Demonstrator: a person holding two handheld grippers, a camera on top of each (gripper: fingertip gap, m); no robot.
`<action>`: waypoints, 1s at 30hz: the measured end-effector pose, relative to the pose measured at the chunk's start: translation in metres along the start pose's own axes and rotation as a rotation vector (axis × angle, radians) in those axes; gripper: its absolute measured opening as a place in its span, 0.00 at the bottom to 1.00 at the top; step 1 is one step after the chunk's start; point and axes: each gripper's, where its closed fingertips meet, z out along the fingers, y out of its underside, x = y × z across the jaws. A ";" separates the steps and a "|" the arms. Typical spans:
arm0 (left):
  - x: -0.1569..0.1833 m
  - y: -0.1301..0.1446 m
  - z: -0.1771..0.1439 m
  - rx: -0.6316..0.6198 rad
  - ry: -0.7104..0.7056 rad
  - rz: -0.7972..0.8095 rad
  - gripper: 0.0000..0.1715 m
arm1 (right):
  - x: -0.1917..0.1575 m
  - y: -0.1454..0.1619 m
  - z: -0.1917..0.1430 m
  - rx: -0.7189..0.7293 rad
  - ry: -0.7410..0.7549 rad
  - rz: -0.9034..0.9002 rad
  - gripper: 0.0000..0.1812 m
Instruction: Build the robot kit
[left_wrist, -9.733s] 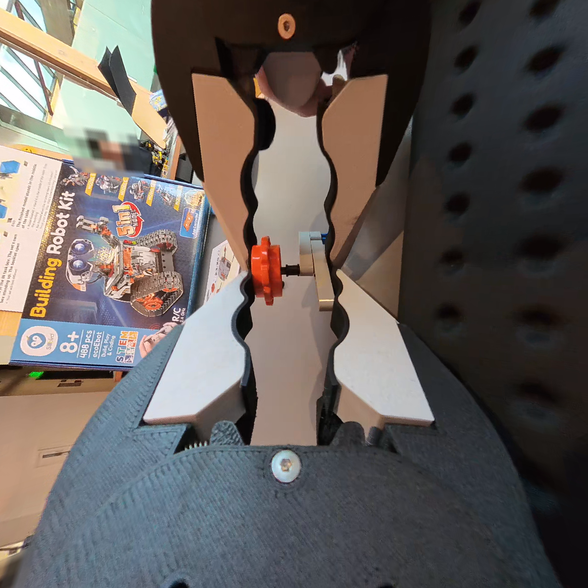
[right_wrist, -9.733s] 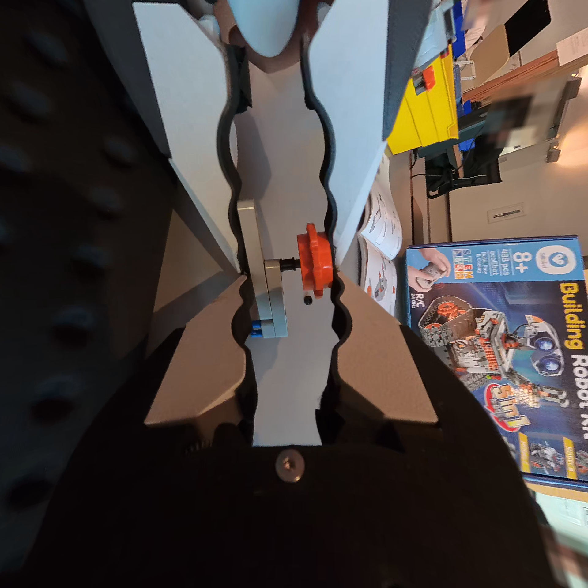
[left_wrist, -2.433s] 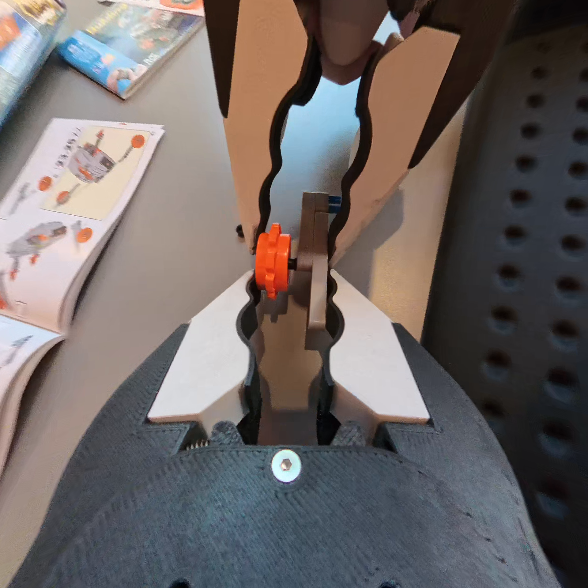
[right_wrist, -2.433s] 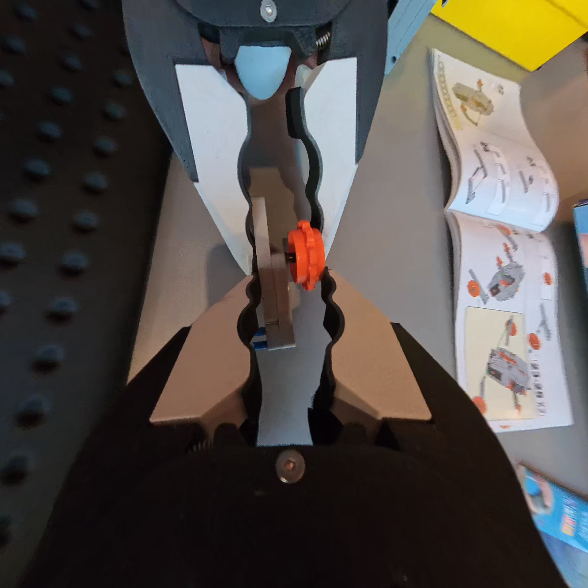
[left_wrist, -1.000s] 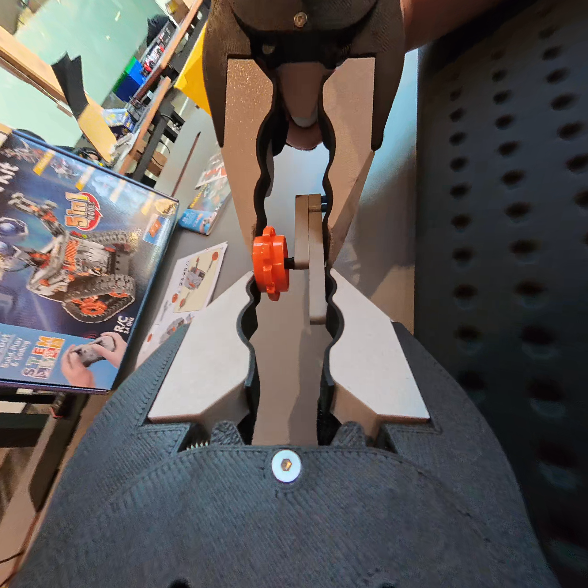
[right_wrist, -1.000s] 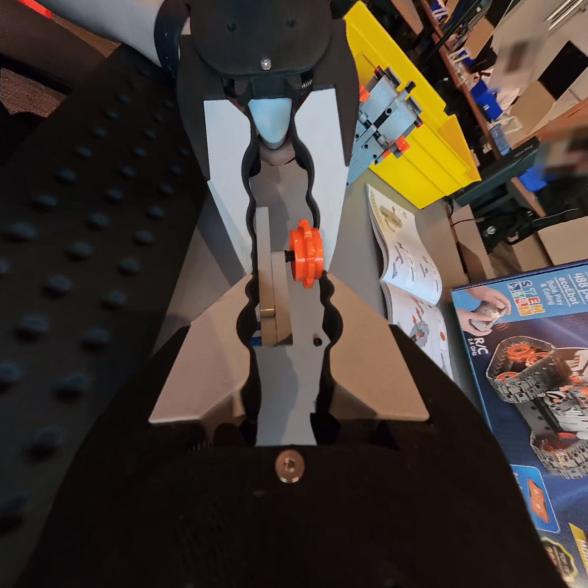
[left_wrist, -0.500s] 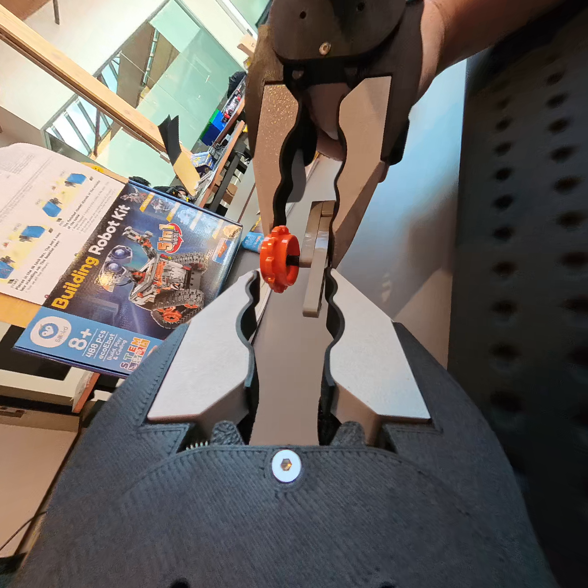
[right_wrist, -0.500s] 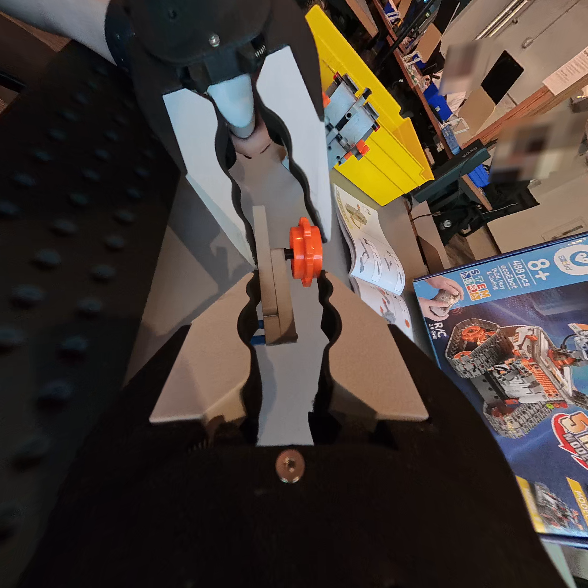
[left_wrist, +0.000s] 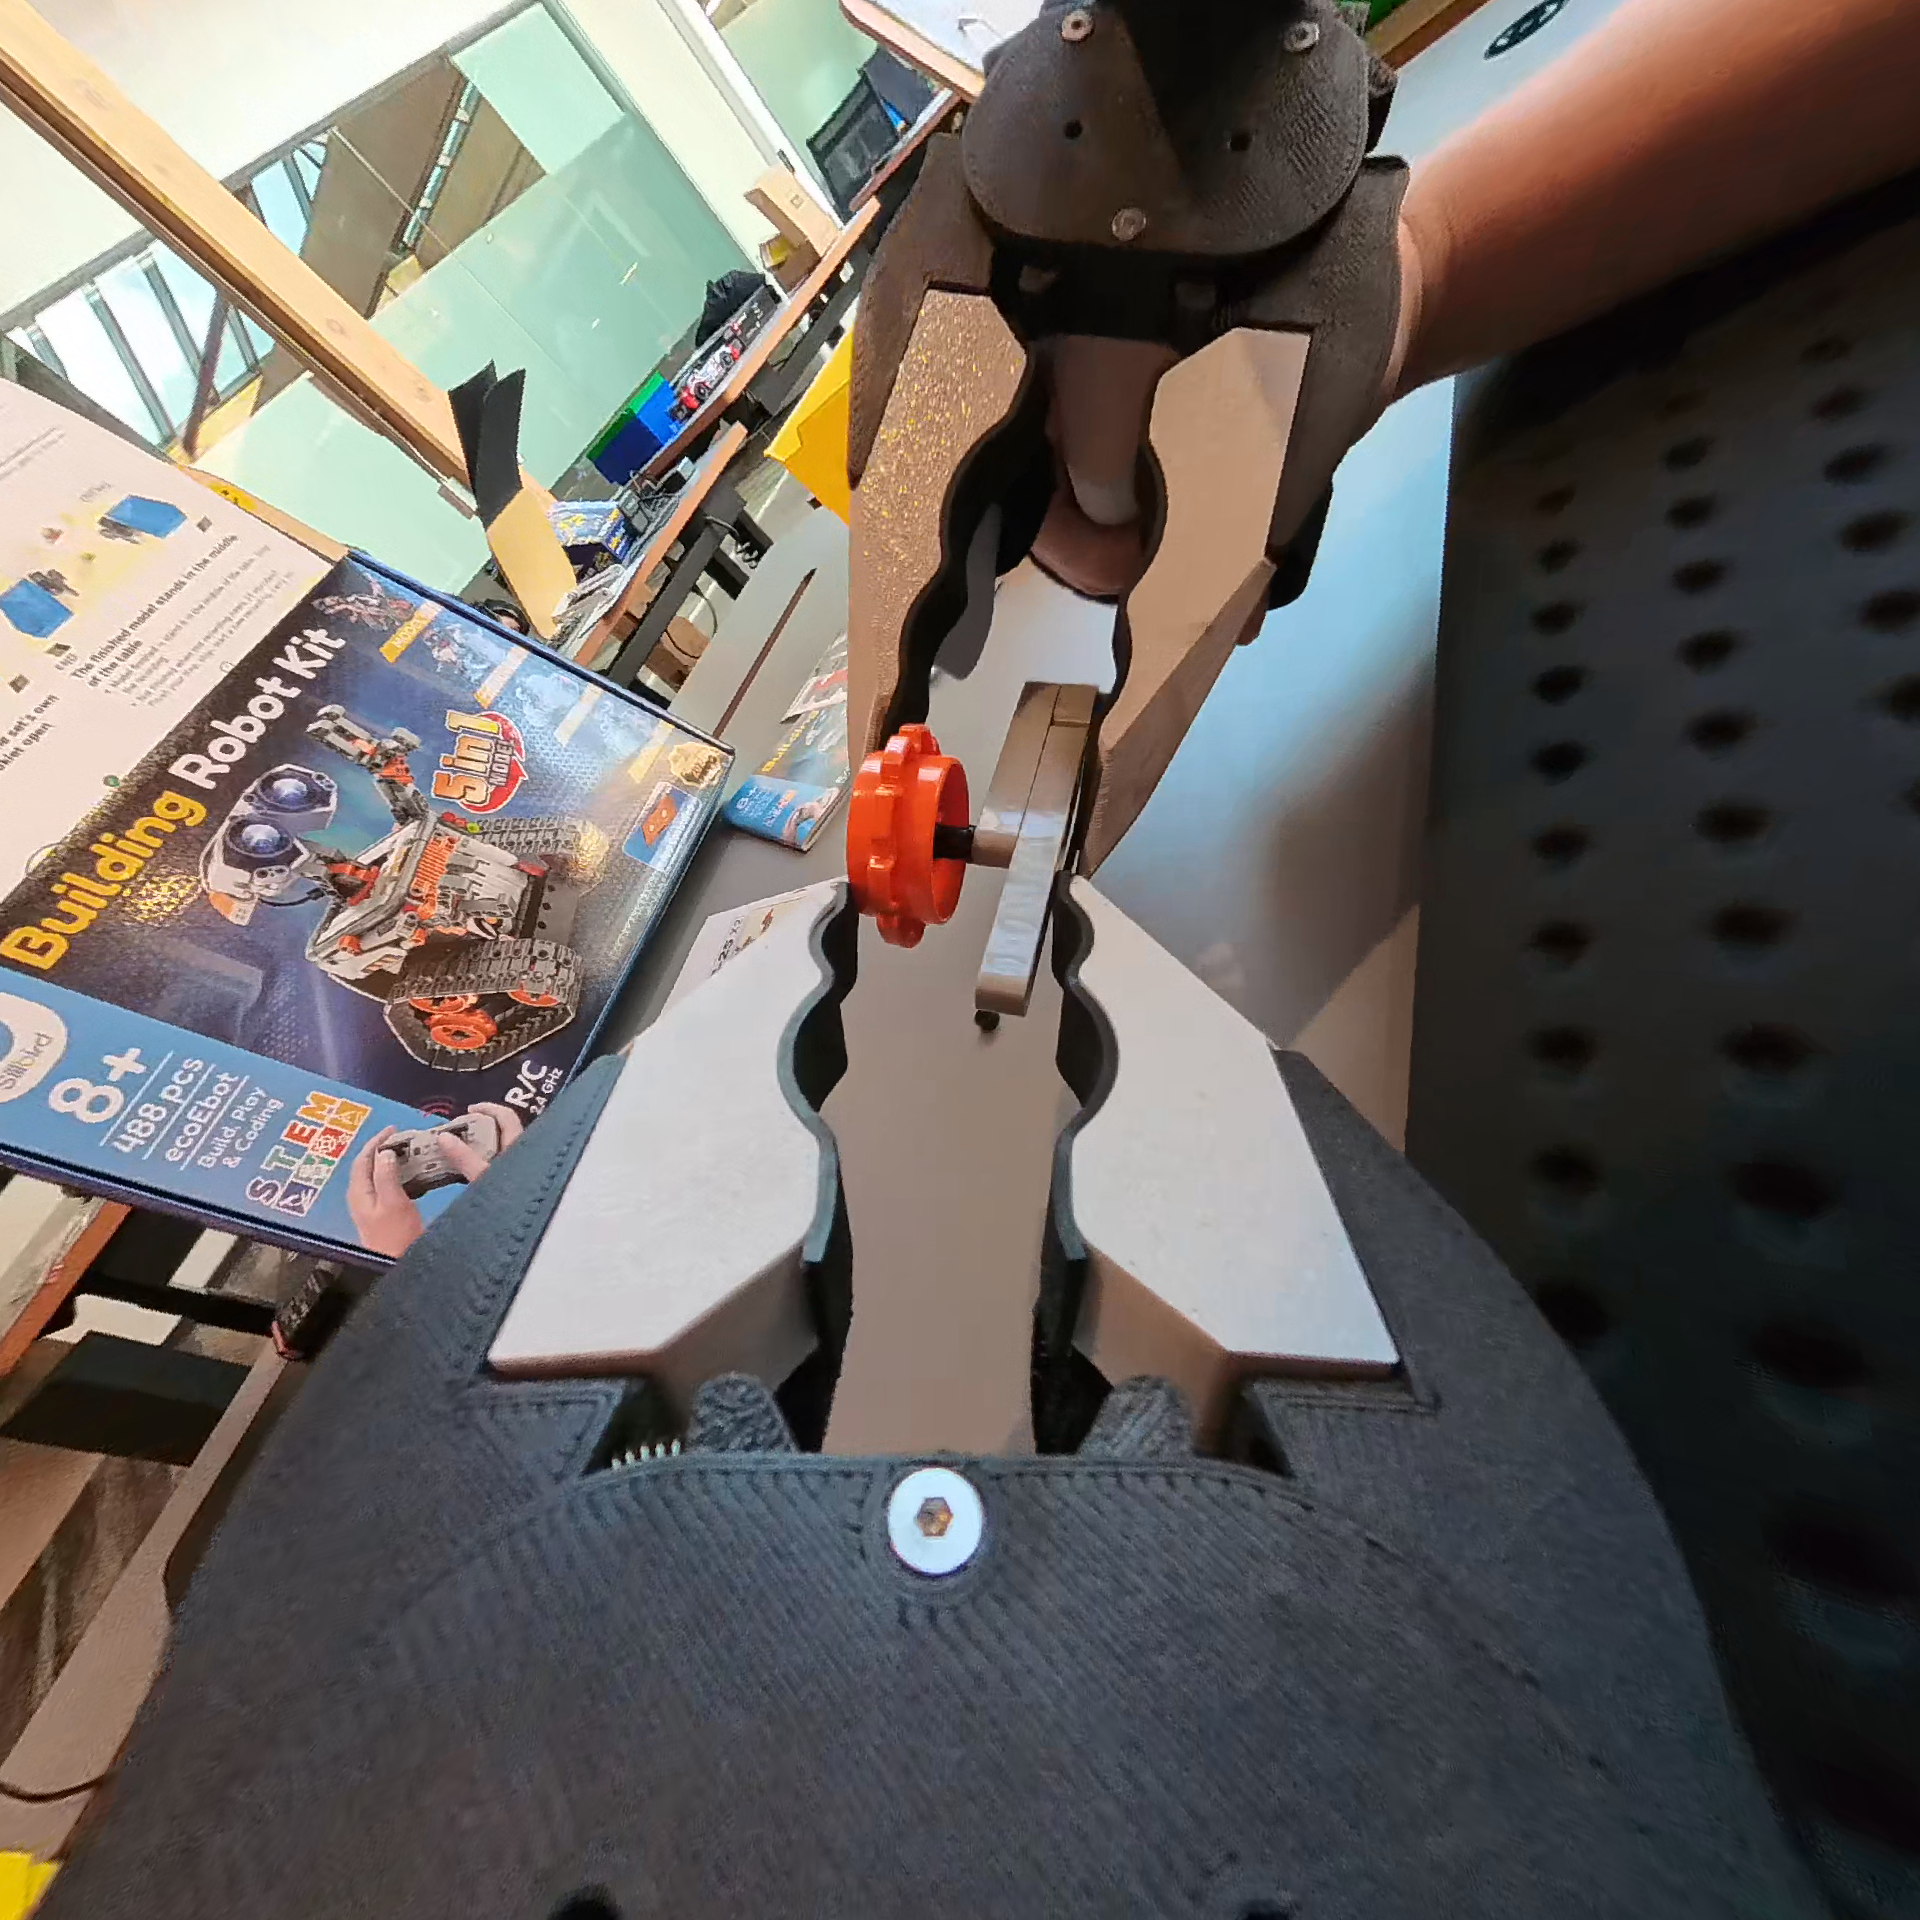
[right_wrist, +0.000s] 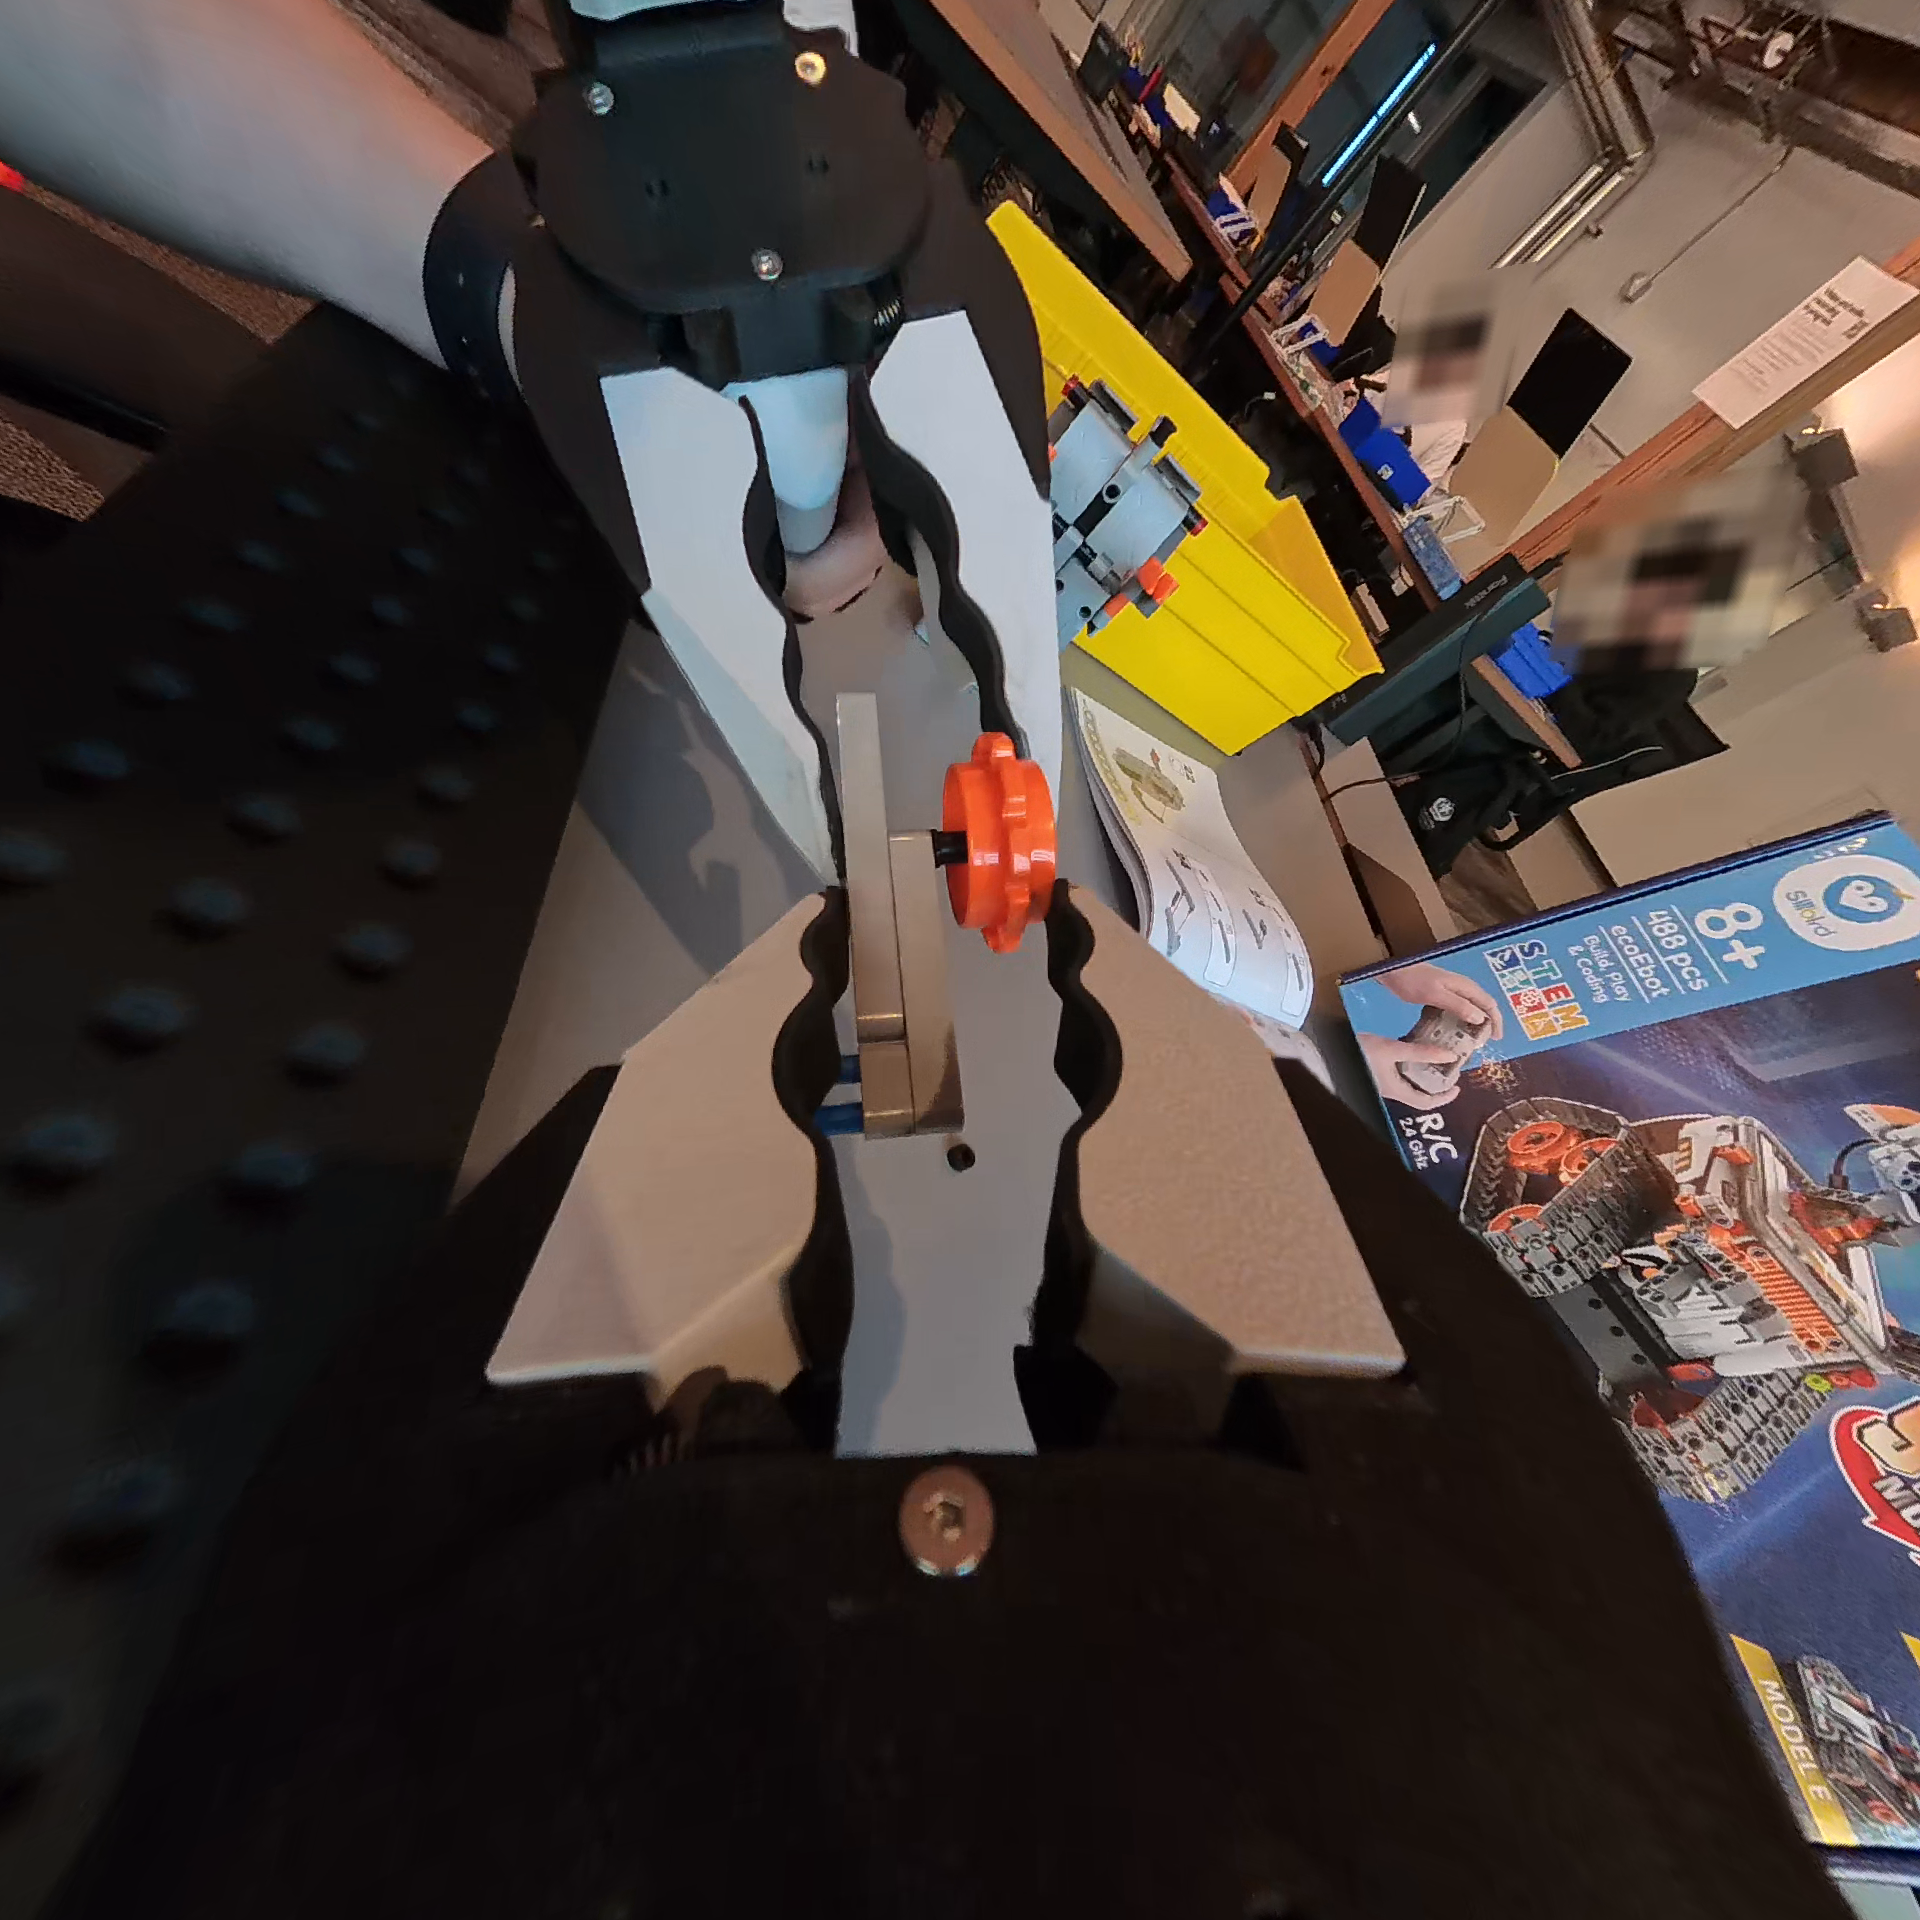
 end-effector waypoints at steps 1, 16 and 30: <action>0.000 0.001 0.000 -0.004 -0.003 0.003 0.21 | 0.000 0.001 0.000 -0.009 0.001 -0.001 0.20; -0.005 0.004 0.001 -0.035 -0.025 -0.015 0.21 | 0.004 0.003 0.002 -0.063 0.018 0.051 0.20; -0.033 -0.010 -0.009 0.147 0.073 -0.691 0.29 | 0.040 -0.009 -0.014 -0.067 0.311 -0.165 0.19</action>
